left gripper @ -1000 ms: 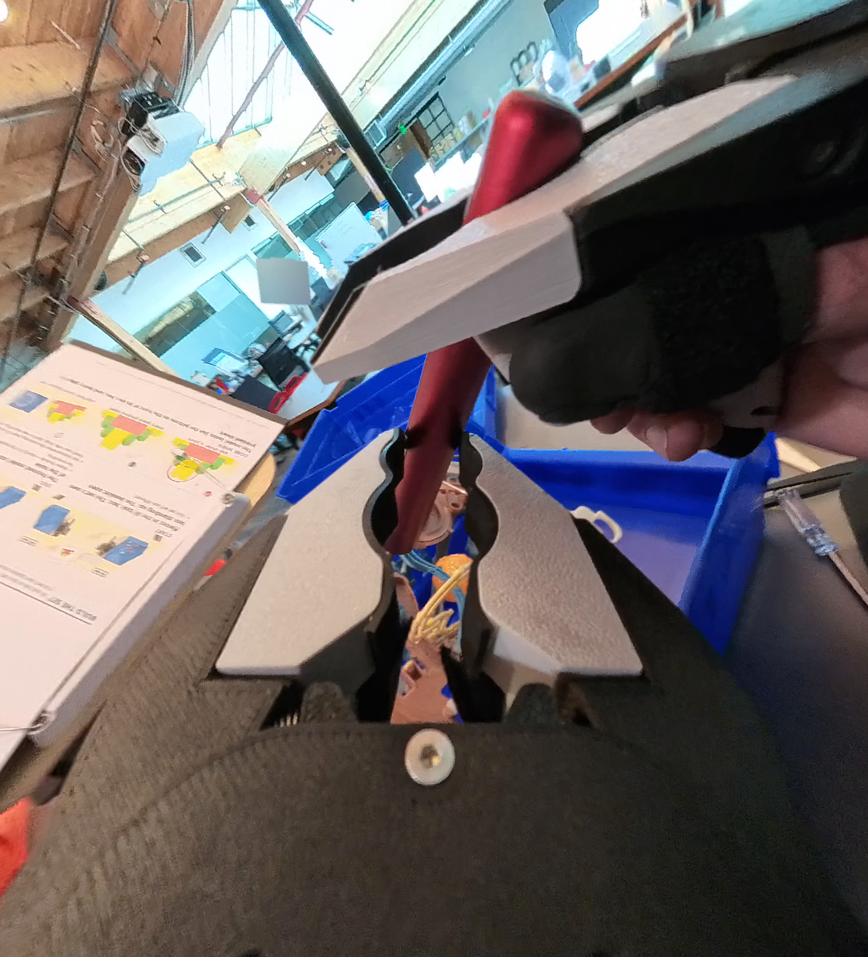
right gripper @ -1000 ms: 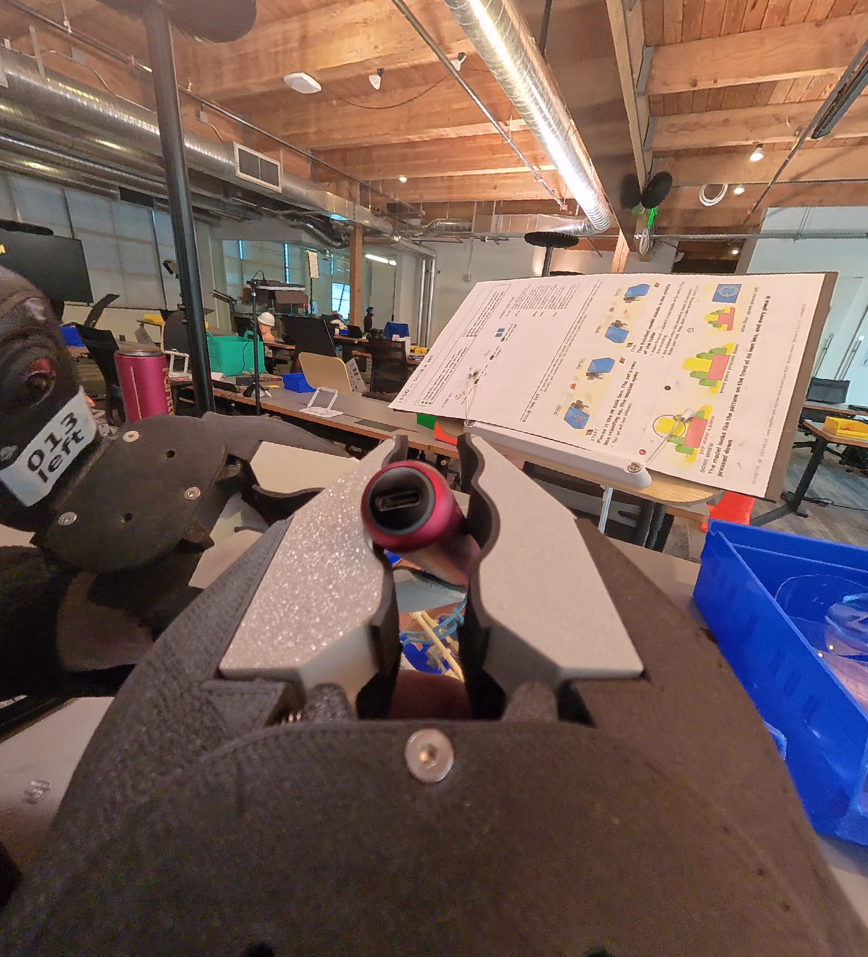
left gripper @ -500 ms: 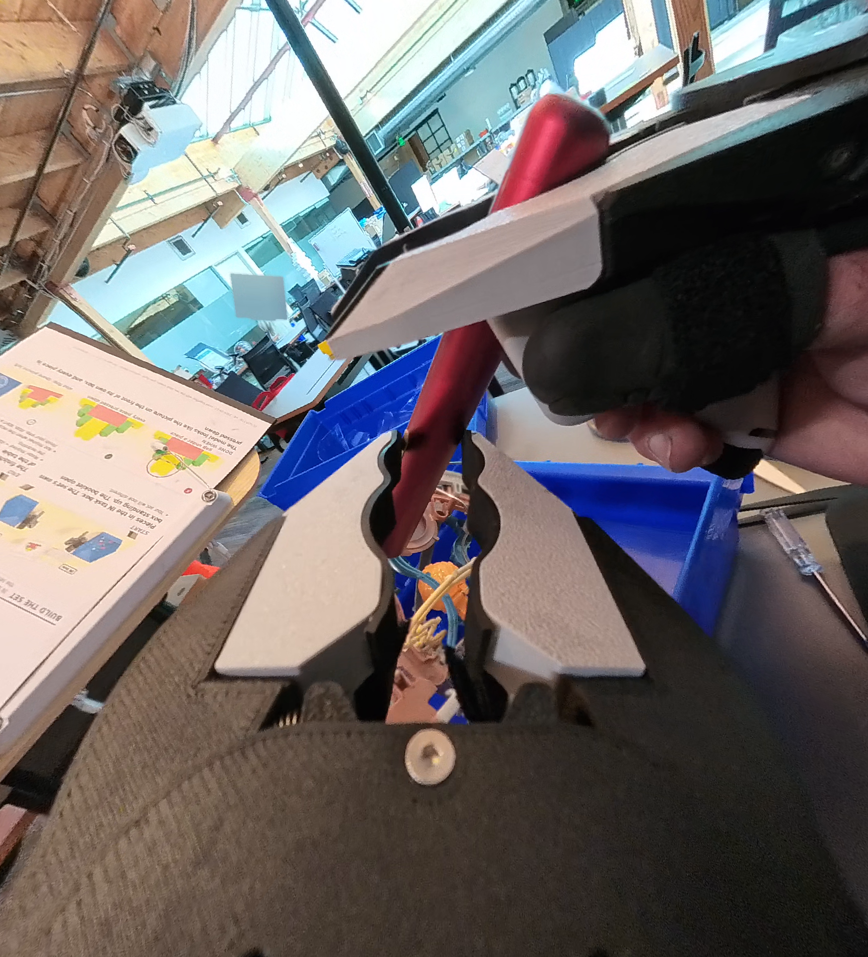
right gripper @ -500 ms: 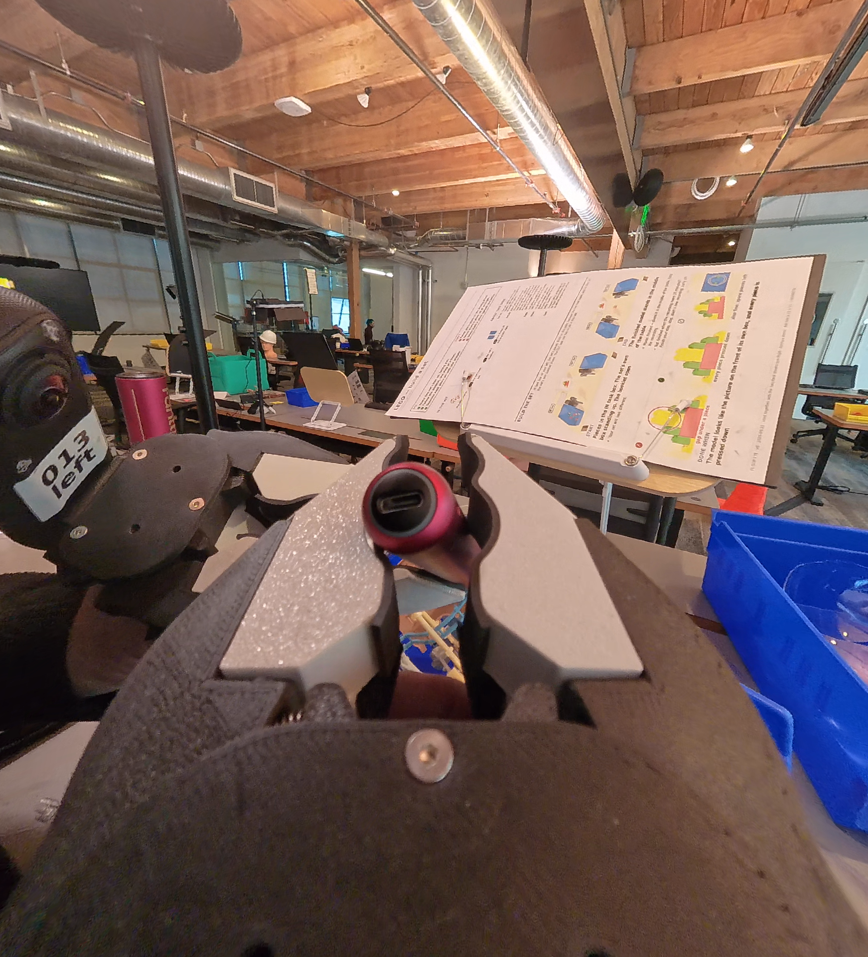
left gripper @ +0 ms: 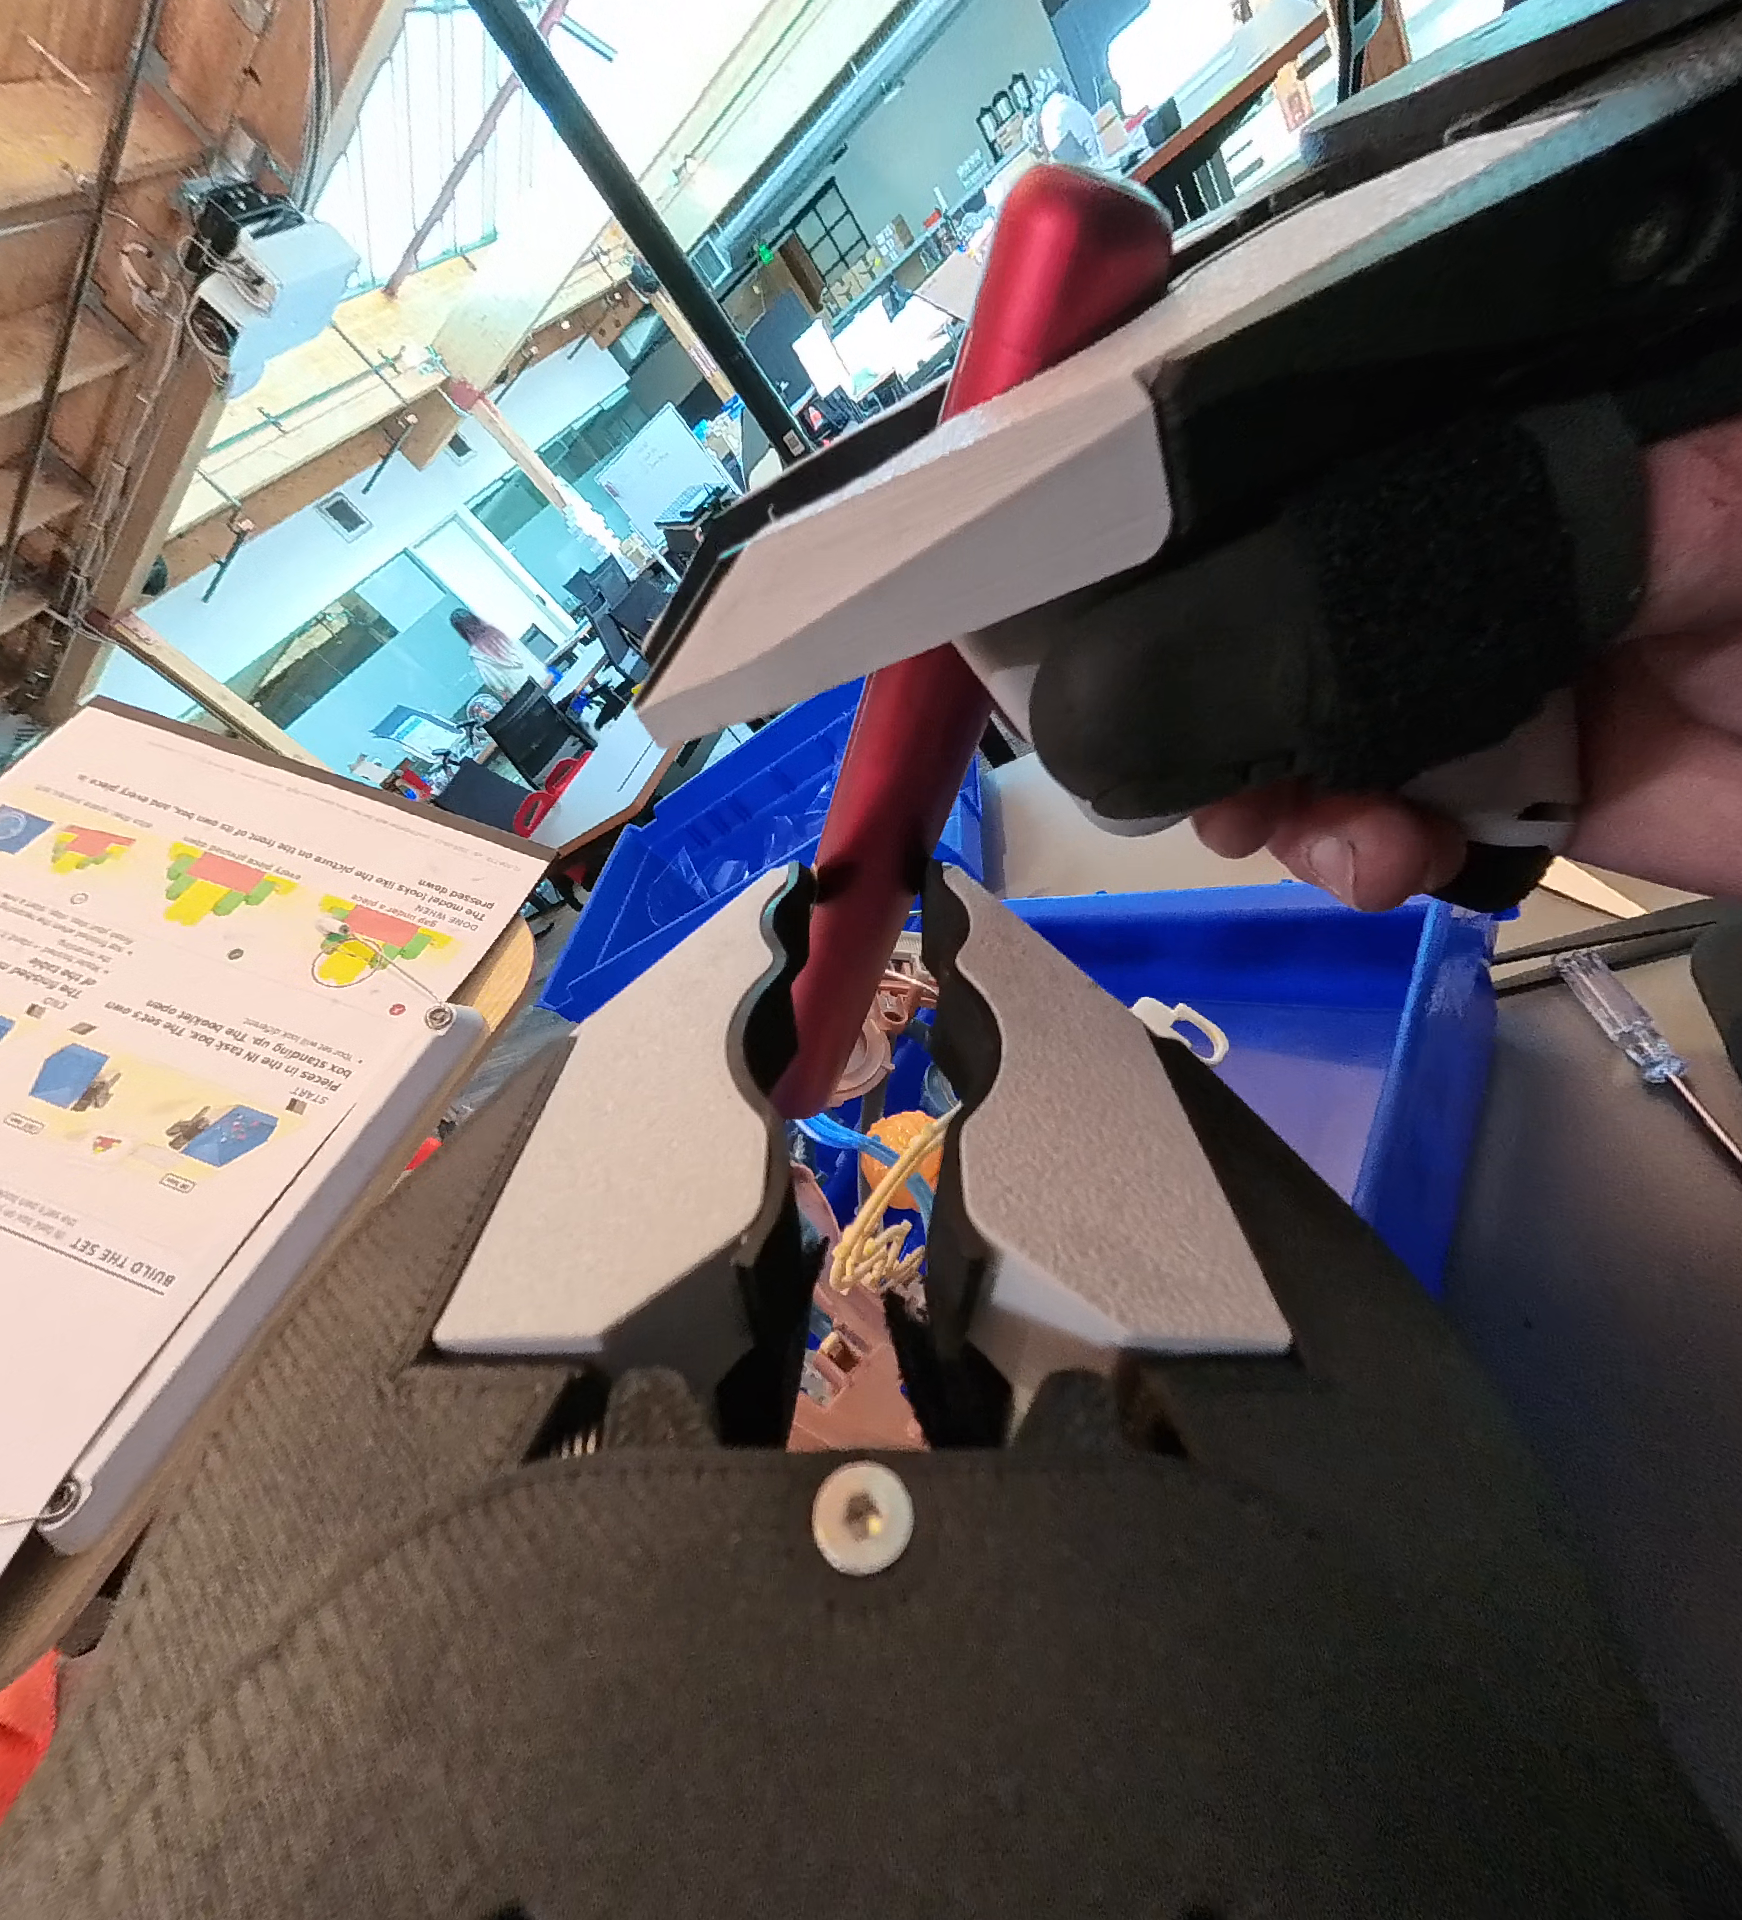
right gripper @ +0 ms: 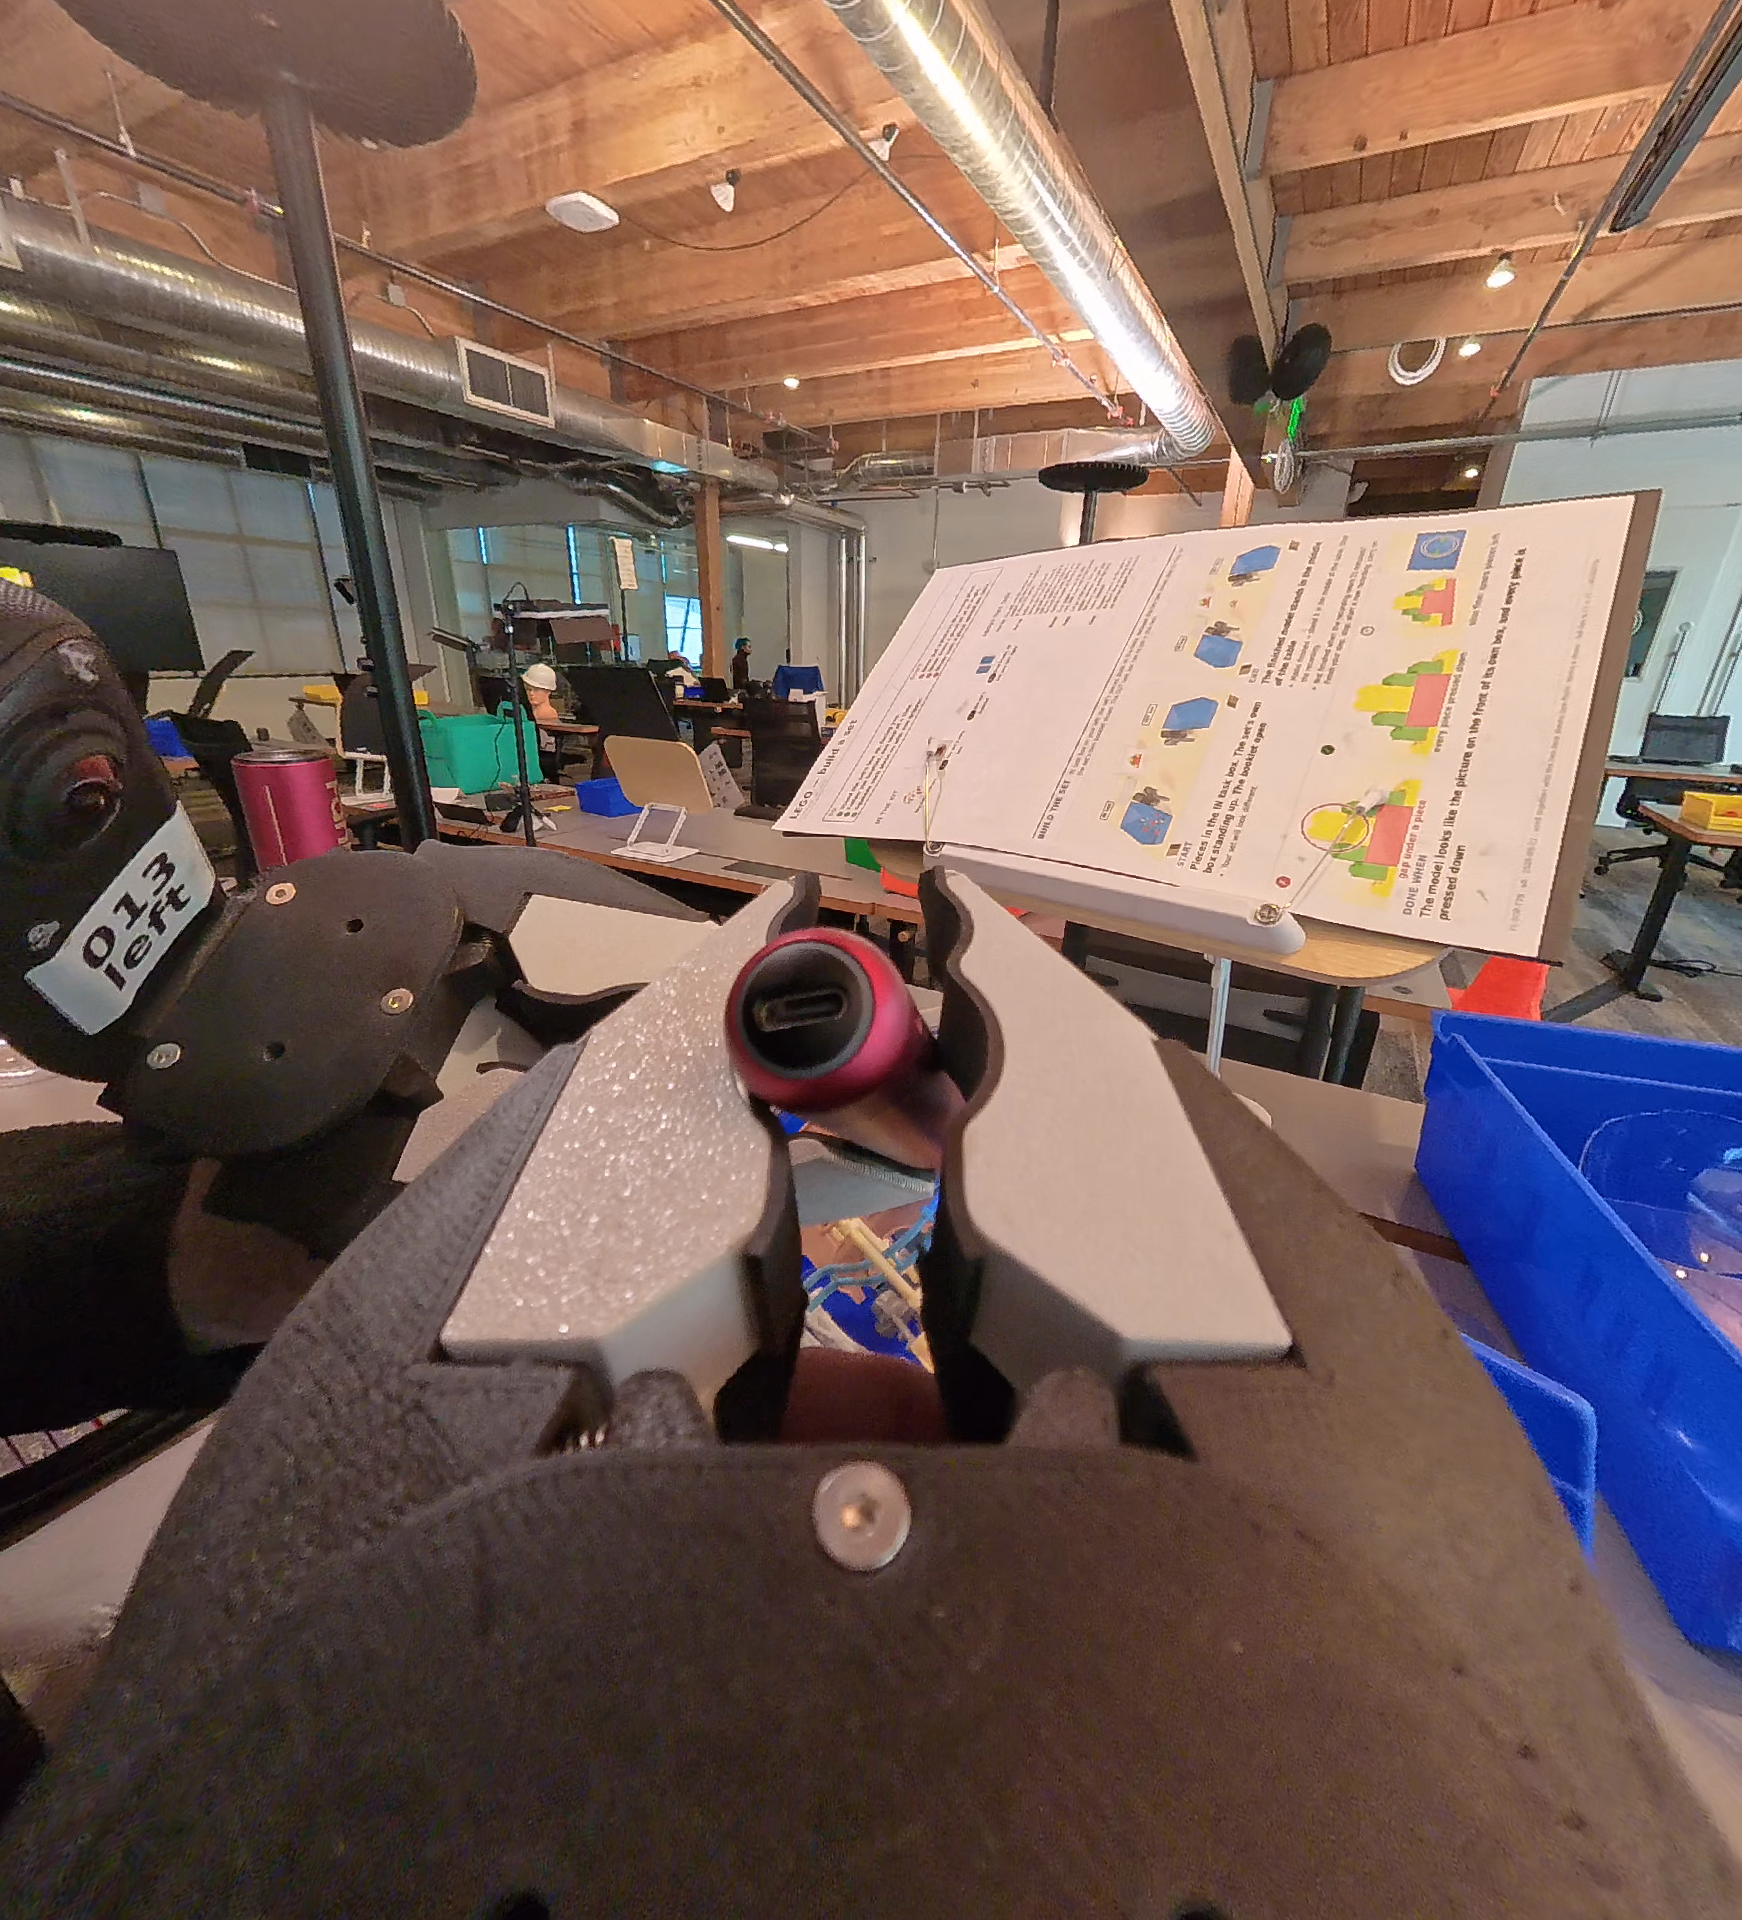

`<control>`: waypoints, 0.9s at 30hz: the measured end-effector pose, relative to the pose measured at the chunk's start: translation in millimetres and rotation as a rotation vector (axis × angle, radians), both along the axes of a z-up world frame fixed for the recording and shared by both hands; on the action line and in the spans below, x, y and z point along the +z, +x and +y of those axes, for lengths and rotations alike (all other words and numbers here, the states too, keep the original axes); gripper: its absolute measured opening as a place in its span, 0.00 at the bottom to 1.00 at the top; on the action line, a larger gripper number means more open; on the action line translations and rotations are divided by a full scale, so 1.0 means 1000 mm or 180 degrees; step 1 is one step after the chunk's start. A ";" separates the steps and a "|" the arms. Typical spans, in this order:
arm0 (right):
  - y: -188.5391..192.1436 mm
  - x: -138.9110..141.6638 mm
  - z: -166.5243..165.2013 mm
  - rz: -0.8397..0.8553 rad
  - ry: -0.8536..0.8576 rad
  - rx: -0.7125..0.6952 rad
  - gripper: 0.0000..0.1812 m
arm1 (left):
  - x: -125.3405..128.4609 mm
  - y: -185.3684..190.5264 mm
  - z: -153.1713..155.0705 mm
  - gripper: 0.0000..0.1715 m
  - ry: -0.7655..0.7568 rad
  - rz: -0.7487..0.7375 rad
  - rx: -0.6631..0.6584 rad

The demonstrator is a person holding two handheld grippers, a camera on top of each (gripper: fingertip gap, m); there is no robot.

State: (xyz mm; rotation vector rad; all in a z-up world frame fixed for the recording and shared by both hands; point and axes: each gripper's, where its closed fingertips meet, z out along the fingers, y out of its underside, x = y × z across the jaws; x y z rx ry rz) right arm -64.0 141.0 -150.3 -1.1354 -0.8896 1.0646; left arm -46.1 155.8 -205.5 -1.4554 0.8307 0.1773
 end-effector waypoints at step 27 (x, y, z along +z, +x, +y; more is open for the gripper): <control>-0.012 -0.001 -0.011 -0.0231 0.0374 -0.0233 0.11 | 0.001 -0.003 -0.005 0.12 0.0020 -0.0184 -0.0230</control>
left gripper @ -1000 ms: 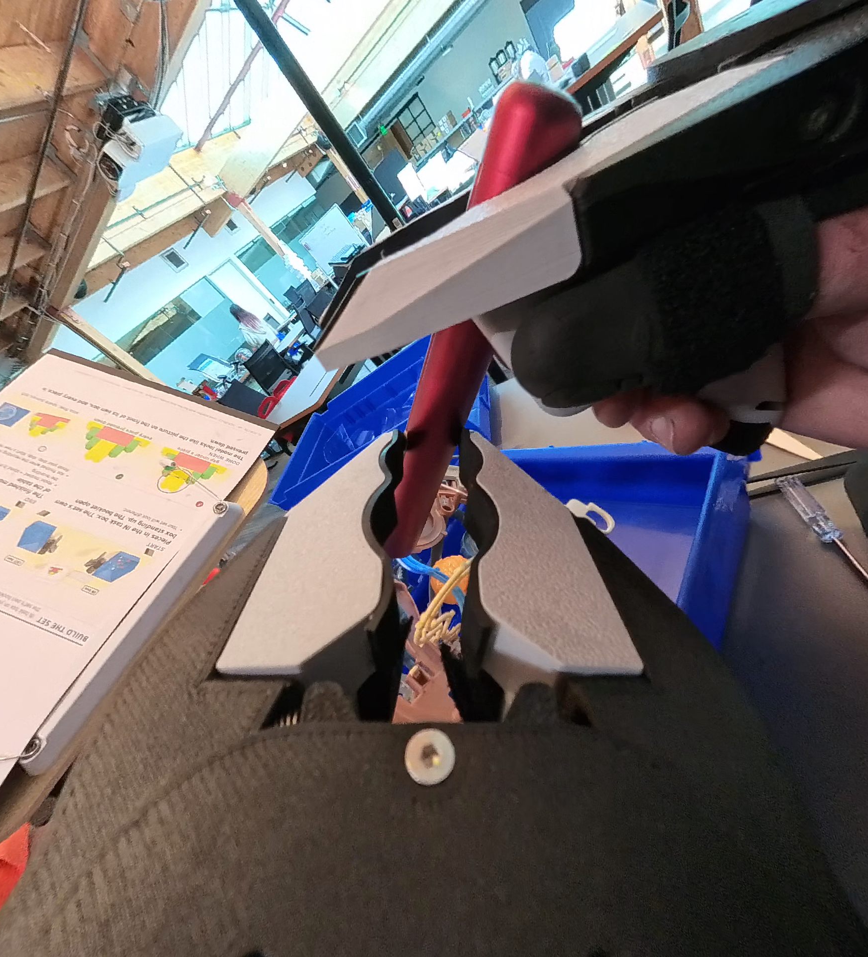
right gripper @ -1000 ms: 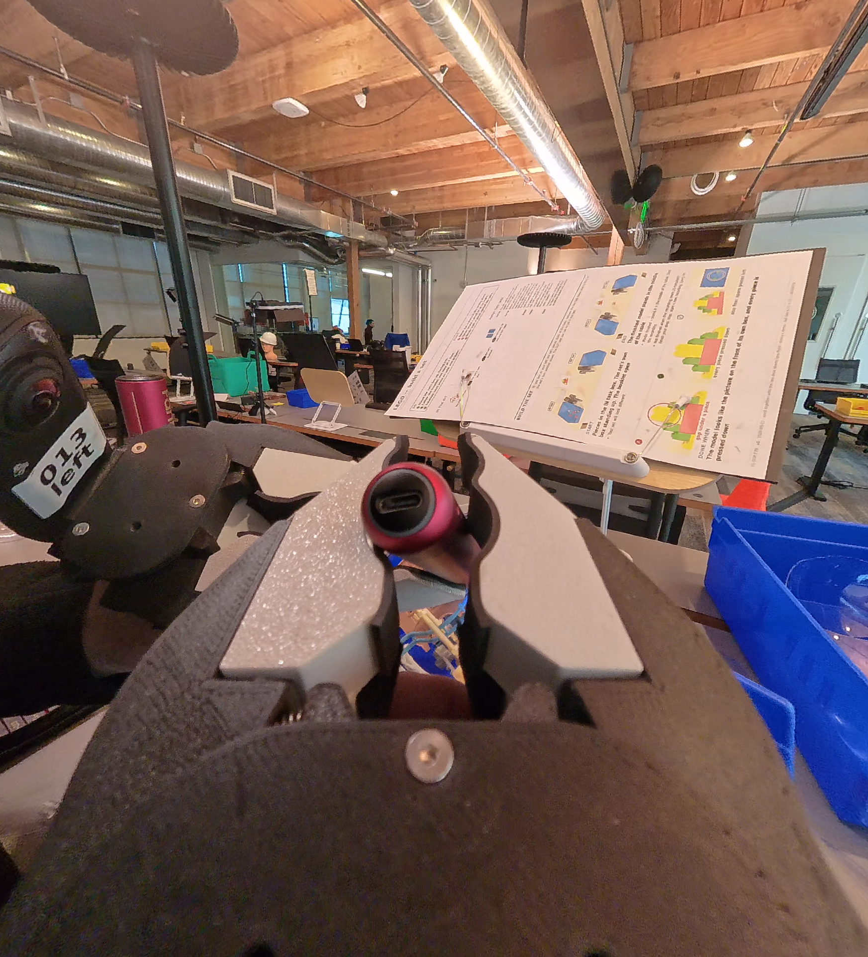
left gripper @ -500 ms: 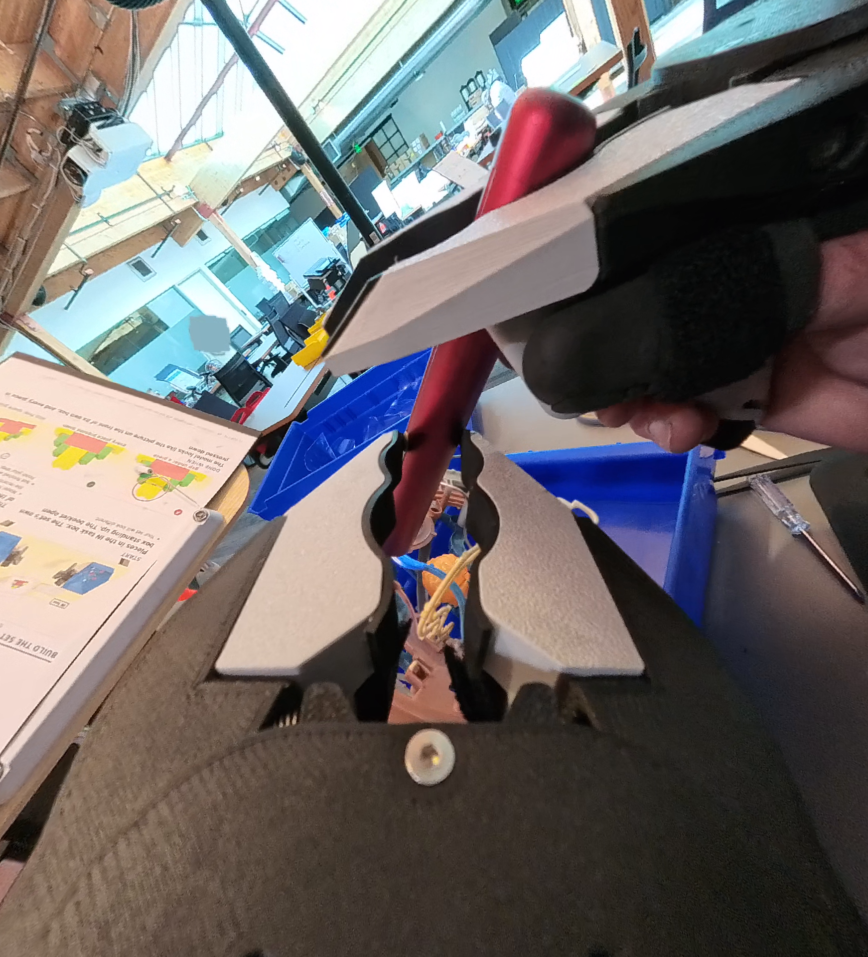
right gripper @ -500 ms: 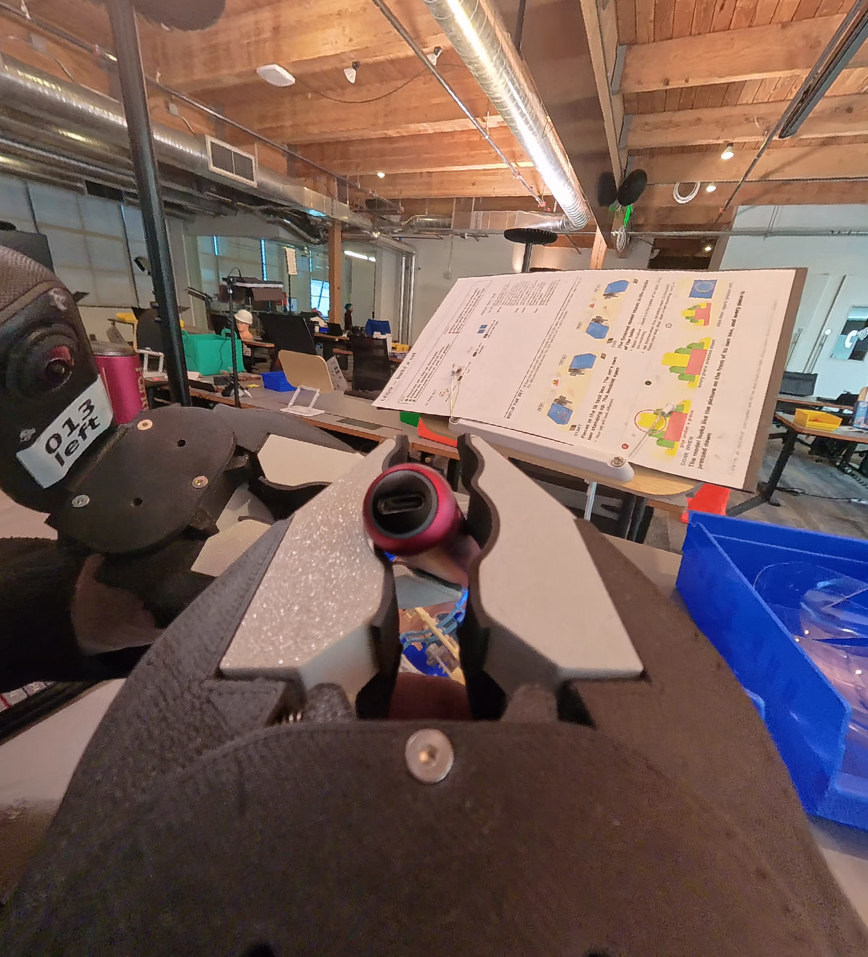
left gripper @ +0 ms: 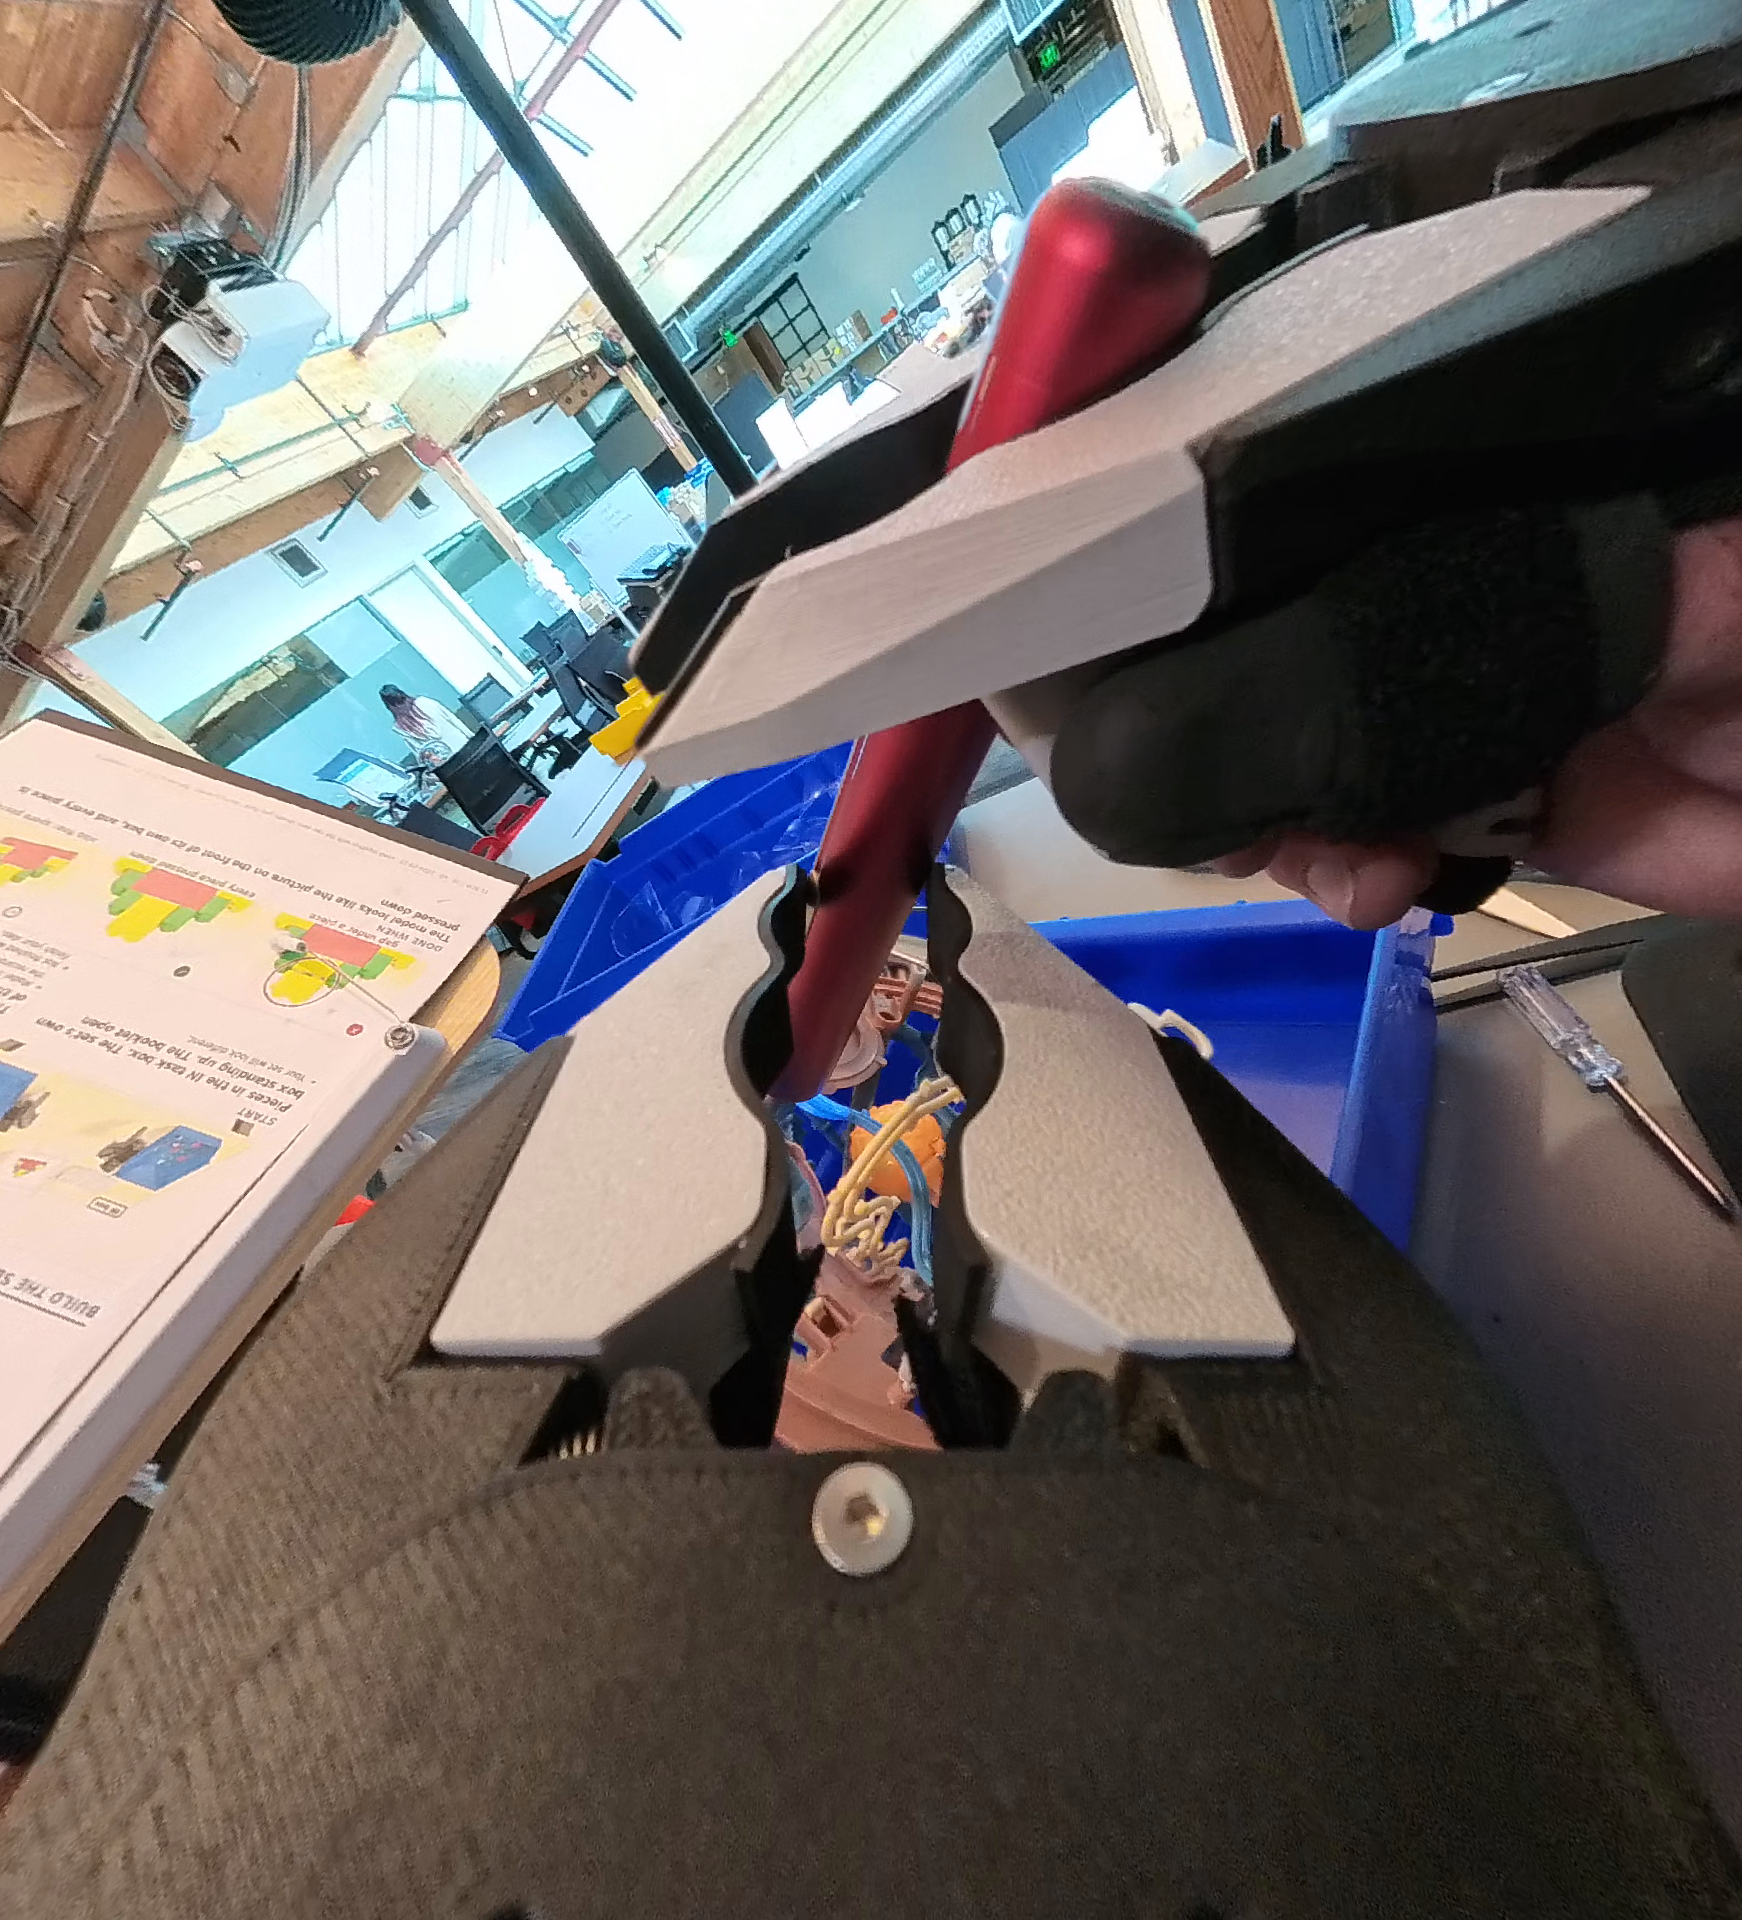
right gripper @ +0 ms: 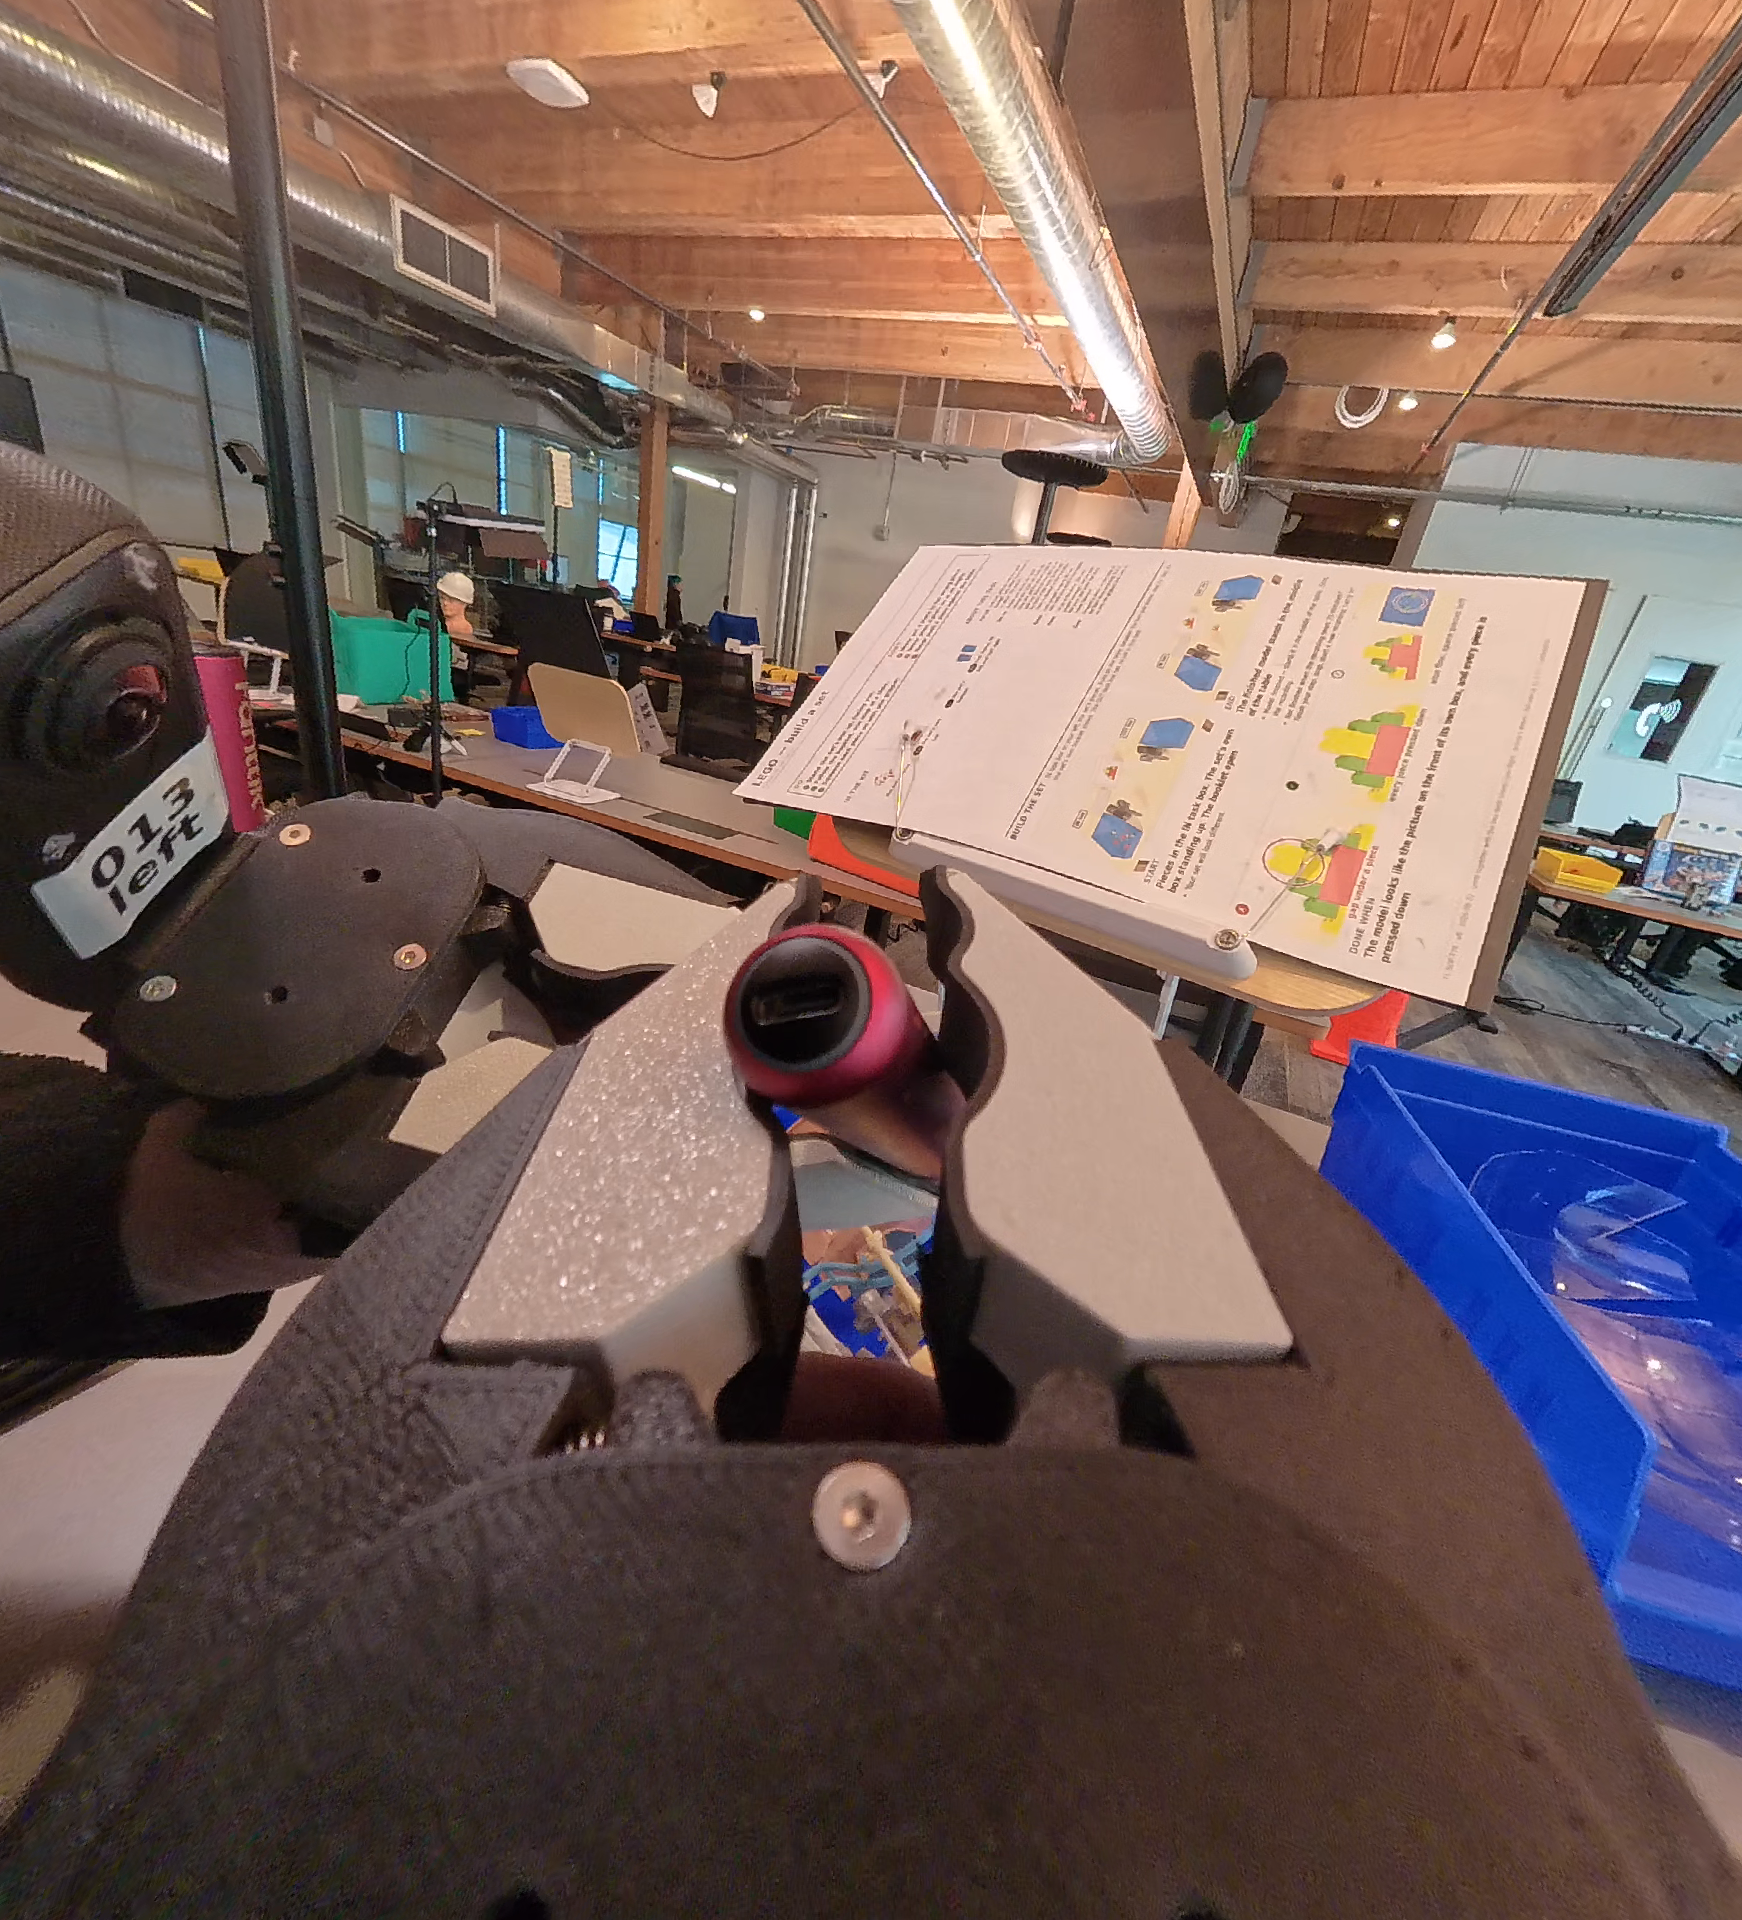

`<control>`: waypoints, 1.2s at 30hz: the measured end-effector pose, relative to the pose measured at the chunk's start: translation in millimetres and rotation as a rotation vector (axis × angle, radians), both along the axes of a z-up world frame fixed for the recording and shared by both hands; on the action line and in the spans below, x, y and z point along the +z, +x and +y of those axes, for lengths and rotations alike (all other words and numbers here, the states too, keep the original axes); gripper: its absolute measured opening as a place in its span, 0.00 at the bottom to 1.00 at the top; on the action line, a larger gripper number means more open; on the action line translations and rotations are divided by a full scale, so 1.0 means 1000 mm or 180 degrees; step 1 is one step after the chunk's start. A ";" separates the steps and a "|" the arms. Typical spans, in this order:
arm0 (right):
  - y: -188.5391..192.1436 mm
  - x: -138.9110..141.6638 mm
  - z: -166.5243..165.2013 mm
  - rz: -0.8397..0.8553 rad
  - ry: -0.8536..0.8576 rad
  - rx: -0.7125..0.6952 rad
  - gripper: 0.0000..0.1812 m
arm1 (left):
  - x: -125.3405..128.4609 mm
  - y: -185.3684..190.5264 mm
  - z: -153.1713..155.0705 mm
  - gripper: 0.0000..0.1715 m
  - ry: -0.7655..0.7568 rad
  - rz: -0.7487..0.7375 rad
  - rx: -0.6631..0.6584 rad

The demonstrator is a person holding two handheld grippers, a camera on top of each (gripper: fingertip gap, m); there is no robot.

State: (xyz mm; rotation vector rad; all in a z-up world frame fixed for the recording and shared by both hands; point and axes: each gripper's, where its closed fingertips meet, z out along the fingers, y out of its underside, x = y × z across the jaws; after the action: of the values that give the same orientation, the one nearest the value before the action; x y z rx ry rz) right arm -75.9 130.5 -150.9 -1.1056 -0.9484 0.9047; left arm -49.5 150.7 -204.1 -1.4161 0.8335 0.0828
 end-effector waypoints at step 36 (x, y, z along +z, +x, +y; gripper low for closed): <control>0.017 0.000 0.041 0.0431 -0.1052 0.0236 0.11 | -0.002 0.005 0.028 0.13 -0.0473 -0.0104 0.0009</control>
State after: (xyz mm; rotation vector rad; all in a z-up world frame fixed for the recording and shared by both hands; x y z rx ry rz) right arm -59.0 171.0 -151.4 -1.2749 -0.7482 1.2123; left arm -44.5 178.8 -206.4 -1.5542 0.8241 -0.0003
